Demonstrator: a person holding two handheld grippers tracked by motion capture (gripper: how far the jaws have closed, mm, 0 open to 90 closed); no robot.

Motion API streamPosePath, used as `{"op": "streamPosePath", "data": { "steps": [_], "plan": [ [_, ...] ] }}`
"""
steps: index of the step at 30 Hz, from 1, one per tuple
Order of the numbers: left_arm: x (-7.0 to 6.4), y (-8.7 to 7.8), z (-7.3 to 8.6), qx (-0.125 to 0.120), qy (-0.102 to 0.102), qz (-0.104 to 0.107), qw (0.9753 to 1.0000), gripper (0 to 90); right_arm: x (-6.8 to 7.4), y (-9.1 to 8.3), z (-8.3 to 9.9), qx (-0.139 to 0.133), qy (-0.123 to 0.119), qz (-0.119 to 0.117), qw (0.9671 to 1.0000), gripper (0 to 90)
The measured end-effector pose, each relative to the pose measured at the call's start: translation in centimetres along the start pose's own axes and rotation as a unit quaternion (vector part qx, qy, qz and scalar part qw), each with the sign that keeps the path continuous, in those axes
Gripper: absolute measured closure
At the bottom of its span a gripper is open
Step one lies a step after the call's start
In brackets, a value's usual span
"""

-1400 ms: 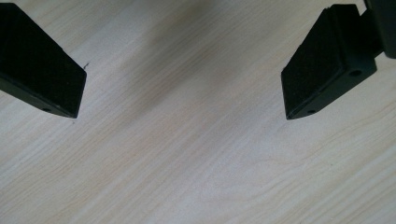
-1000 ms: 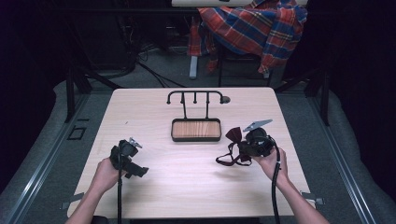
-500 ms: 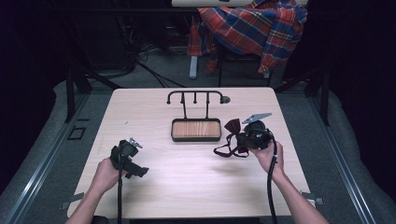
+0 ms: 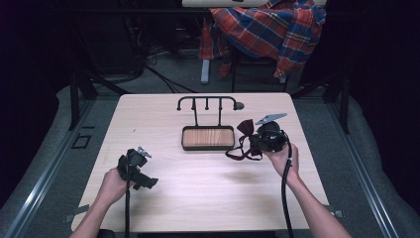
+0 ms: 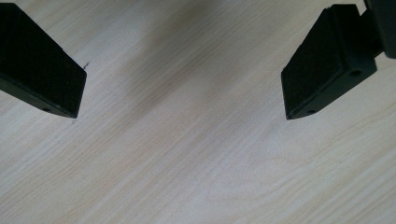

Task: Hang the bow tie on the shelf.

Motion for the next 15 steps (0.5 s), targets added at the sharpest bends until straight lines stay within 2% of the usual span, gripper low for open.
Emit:
{"op": "streamPosePath", "data": {
  "steps": [15],
  "plan": [
    [-0.1, 0.1, 0.0, 0.003, 0.001, 0.002, 1.0000, 0.0, -1.3, -0.2, -2.5, -0.029, 0.033, 0.005, 0.9990, 75.4]
  ]
}}
Point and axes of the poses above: each handheld gripper's, and its own axes: y roughly forward along the jaws, z roughly out of its underside, x roughly to its left, the point moved 9 cm from there along y, roughly forward along the jaws, and after that the axes turned 4 degrees about z, right-handed, at the moved point
